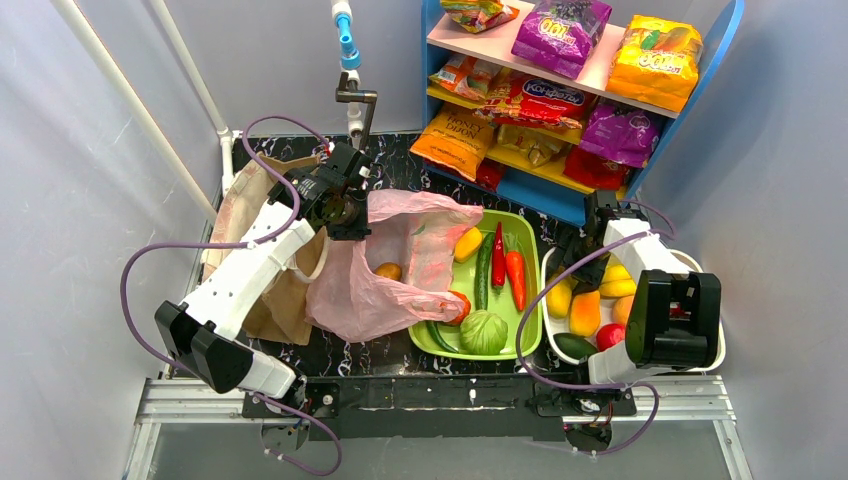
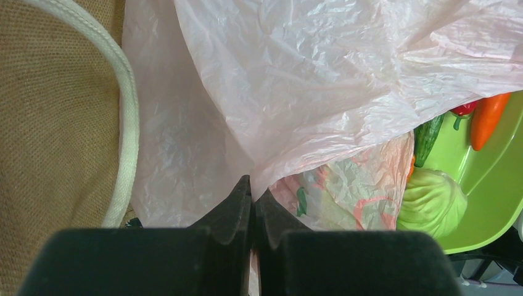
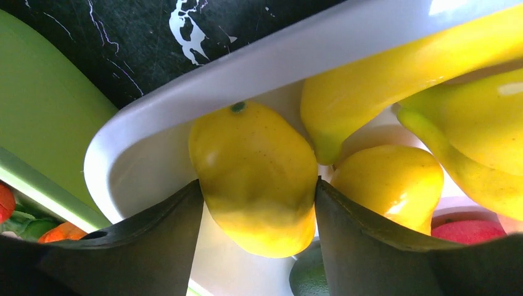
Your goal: Place the food into the grocery bag and tie it
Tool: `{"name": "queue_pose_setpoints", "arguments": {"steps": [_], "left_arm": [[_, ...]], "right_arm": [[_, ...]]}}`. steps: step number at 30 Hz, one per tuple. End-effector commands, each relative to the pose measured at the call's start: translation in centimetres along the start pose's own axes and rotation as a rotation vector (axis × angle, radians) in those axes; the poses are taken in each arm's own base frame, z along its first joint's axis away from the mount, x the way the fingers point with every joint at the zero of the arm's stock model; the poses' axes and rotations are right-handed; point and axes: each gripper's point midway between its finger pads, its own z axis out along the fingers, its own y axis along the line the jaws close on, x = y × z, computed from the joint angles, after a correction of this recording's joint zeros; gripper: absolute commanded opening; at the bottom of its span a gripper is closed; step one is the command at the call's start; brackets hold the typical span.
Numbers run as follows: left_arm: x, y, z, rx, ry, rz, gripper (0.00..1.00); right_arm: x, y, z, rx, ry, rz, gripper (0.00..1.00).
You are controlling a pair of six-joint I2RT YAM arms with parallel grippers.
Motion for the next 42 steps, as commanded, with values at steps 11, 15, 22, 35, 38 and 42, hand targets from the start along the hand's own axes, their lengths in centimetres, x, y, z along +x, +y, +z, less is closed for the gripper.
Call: {"name": "queue_pose_setpoints", "arguments": {"steps": [11,15,22,35,38,42], "left_arm": [[0.6,0.2,-0.2,0.004,0.016,-0.013,0.0],[0.6,0.1,0.1,0.002,0.021,-0.013,0.0],[0.4,-0.4,0.1,0.015,0.029,-0.018,0.0],[0.0,-1.4,-0.2,0.08,0.002,-0.023,0.0],[-0.1,-1.3,-0.3,0.07,-0.001,-0.036,0.0],[0.0,-0.9,-0.4,0.05,0.001,-0.055,0.0]], "right_arm": [[0.3,0.6,-1.2,-0.038,0.003,0.003,0.43],[0.1,0.9,-3.5,-0.056,-0.033,-0.001,0.42],[-0.4,2.4,-8.1,-0.138,-0.124,-0.007,0.42],[-0.7,6.4,-15.5,-0.364,-0.238,-0.009,0.39],[-0.7,7.6,-17.2,-0.435,-0.257,-0.028,0.39],[-0.6,9.5,-19.3,-0.534,-0.276,-0.055,0.39]]}}
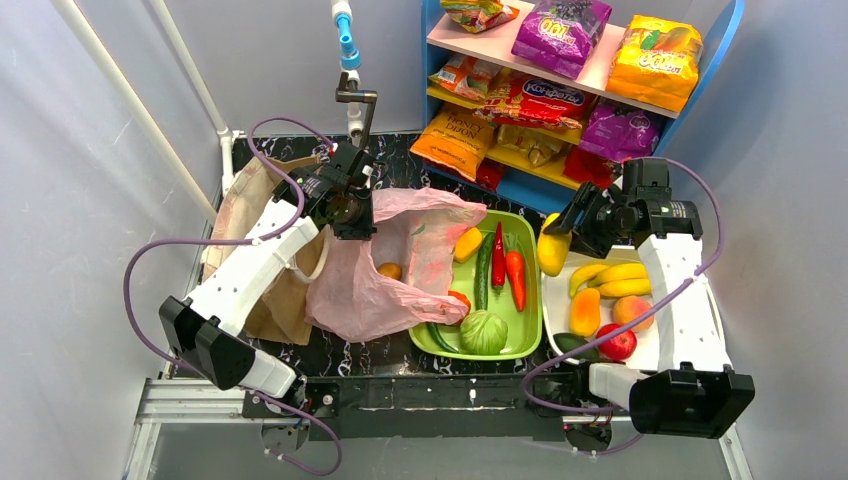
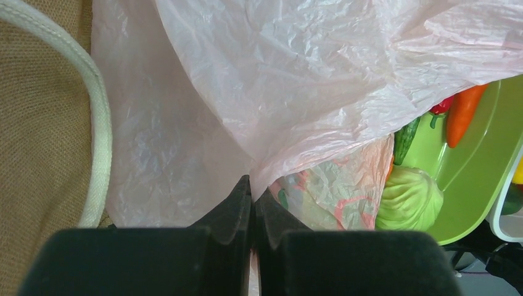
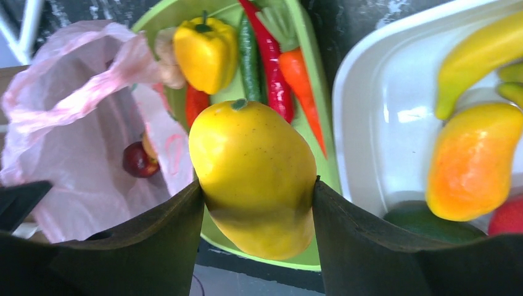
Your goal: Place the food into the grocery bag and tie it
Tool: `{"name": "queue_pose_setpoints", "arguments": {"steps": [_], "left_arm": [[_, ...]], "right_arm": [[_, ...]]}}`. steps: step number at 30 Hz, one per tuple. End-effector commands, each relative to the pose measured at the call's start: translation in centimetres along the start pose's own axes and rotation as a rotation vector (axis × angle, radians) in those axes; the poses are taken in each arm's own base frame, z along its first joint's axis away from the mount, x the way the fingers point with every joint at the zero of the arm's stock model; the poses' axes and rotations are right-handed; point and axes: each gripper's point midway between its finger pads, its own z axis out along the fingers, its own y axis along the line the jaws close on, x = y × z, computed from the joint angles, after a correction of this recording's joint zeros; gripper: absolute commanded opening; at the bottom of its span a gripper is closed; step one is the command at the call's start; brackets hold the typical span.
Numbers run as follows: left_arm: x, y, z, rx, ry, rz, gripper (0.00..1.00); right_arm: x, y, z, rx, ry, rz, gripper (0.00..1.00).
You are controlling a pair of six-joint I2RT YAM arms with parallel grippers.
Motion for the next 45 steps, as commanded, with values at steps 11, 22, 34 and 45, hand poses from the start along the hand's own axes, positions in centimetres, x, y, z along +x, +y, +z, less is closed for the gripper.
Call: {"name": "queue_pose_setpoints", "arguments": {"steps": [11,22,34,45], "left_arm": [[0.2,0.6,-1.3,-0.006,-0.022,-0.057,0.0],[0.6,0.8,-1.9,0.006,-0.043,-0.082,0.0],[0.8,0.2,-2.3,0.038,-0.03,-0.089,0.0],[0.6,0.3,-1.8,0.02,-0.022,-0.085,0.0]], "right_arm": [[0.4,12.2,-4.5,-0.41,-0.035,-0.139,0.43],[6.3,21.9,-4.4,-0.602,0.087,-0.368,0.43],[11.3,25.7,2.8,-0.56,0.279,-0.482,0.44],[15.9,27.9,6.2,-0.557,0.457,-0.565,0.84]]}}
